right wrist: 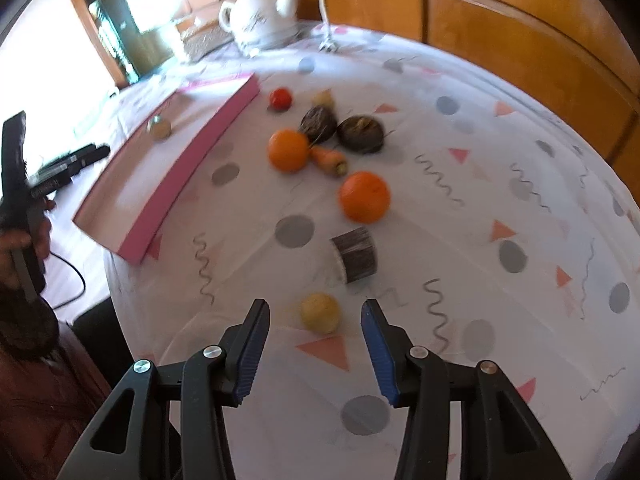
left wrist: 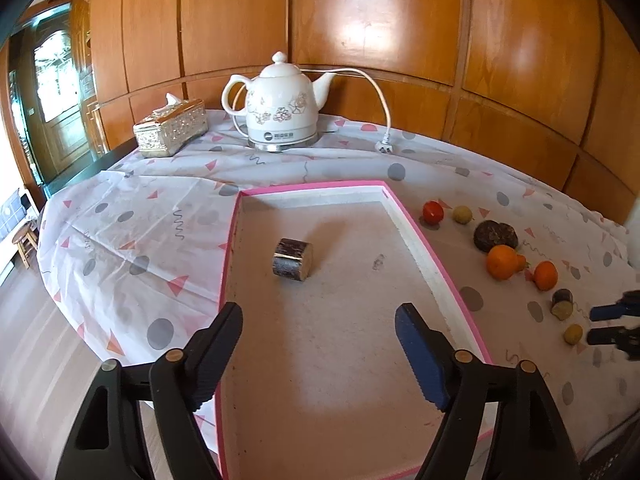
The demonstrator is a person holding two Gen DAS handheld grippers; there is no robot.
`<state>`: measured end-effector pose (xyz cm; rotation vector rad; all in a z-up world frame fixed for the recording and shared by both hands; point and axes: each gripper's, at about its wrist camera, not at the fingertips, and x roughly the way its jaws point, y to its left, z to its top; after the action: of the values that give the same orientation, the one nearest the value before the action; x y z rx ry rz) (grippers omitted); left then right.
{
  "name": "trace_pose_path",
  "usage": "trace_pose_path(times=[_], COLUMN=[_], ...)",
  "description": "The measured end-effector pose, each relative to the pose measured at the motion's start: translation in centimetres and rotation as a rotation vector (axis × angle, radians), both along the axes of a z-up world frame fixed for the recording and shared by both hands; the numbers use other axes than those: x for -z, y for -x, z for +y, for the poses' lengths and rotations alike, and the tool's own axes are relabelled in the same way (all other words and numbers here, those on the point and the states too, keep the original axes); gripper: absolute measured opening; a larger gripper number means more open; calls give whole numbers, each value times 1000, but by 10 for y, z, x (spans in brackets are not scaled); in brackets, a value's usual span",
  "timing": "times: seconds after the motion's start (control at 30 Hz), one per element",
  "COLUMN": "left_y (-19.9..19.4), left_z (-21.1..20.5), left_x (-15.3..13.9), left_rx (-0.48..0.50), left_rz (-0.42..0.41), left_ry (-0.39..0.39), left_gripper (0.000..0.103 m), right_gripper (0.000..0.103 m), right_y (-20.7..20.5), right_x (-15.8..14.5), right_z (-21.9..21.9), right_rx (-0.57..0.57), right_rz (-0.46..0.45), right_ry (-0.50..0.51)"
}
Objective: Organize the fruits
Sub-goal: 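Reach the right gripper to the yellow potato and grasp it, then carry the yellow potato into the pink tray and open the right gripper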
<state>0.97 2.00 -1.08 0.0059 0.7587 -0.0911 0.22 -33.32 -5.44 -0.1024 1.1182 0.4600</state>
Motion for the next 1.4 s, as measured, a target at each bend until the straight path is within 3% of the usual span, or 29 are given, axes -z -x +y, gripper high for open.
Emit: trace_pose_path(times=[0.23,0.47,0.63,0.83,1.0,1.4], left_y=[5,7,6,6,8,10], left_z=[4,30,39,44,41,42], left_x=[6,6,8,6,2,-1], left_rx=[-30,-149,-192,-211,-199,-199], left_rz=[17,23,29,13,-10,-20], left_ry=[21,90,89,84,71,80], left_gripper=[84,88,89,89,91,93], right_gripper=[44,44,26,25,25,25], right_y=[-2,-9,-12,-8,5,-2], right_x=[15,24,30,28,8,-20], right_z=[10,12,18,21,41,151], right_rx=[-13,9,-4,-4,-39,-175], right_rz=[24,37,51,40,-3,-90], right_ry=[74,95,100,110,48,-98])
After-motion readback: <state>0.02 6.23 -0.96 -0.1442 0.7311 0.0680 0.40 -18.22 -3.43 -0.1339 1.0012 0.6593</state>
